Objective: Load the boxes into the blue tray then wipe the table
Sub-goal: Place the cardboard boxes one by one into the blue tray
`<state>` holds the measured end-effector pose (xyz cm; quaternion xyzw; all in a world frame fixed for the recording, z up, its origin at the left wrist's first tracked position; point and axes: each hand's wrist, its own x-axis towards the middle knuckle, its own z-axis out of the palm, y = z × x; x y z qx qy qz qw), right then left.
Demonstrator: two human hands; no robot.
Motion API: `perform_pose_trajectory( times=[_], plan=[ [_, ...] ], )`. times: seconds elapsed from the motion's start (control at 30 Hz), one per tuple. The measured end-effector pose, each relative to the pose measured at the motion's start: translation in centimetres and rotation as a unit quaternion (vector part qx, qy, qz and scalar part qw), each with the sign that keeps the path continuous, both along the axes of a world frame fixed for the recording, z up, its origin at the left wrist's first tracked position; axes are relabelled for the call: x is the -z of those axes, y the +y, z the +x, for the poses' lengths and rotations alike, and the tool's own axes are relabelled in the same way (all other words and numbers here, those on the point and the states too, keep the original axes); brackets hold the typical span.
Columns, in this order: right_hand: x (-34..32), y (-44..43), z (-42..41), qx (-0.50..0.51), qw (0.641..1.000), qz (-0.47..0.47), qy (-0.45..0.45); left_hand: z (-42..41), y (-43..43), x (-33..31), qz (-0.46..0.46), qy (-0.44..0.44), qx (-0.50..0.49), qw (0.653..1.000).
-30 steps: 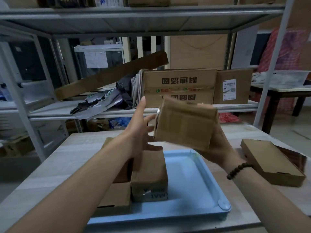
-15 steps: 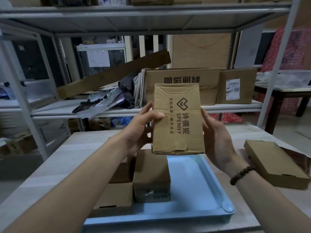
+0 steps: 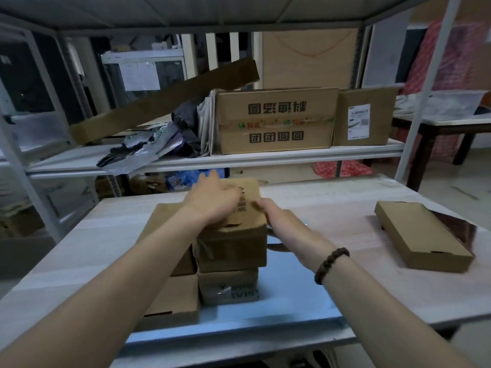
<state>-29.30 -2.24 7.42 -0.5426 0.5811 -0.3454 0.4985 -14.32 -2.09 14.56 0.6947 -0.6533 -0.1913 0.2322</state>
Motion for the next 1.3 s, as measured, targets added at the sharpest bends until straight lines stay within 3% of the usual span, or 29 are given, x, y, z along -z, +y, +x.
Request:
perform_pose_trajectory(
  times=[0.07,0.13,0.23,0.4,0.5,0.63,0.77,0.9,1.1,1.17,1.3],
  plan=[
    [-0.4,0.2,0.2,-0.014,0.999,-0.033,0.034,-1.5,0.6,-0.5,-0.064,-0.160,0.027,0.985],
    [-1.0,0.4,0.1,-0.022,0.997,-0.060,0.042,-3.3,1.0,-0.9,-0.120,-0.218,0.044,0.968],
    [-0.5,0.7,-2.4,0.050,0.986,-0.156,0.036,-6.8,1.3,-1.0,-0.206,-0.232,0.075,0.948],
    [1.6,1.3,-10.2,0.214,0.912,-0.264,0.230,-13.4,0.7,1.2,-0.309,-0.219,0.173,0.909],
    [3.1,1.8,-15.7,0.271,0.886,-0.234,0.296,-17.1,0.5,3.2,-0.305,-0.226,0.221,0.898],
    [6.0,2.1,-22.1,0.326,0.814,-0.120,0.465,-20.2,-0.2,6.5,-0.229,-0.256,0.247,0.906],
    [8.7,2.3,-26.0,0.336,0.834,0.027,0.437,-22.2,-0.9,9.1,-0.169,-0.273,0.264,0.910],
    [10.2,1.6,-27.8,0.340,0.829,0.057,0.440,-23.3,-1.2,10.5,-0.149,-0.271,0.273,0.911],
    [10.5,0.7,-27.8,0.405,0.839,-0.013,0.363,-23.8,-1.3,10.9,-0.108,-0.217,0.293,0.925],
    [9.7,0.7,-27.4,0.414,0.847,-0.047,0.330,-23.7,-1.2,10.7,-0.070,-0.144,0.285,0.945],
    [8.2,1.2,-25.4,0.383,0.857,-0.178,0.295,-23.7,-1.3,9.3,0.054,0.081,0.209,0.973]
  ],
)
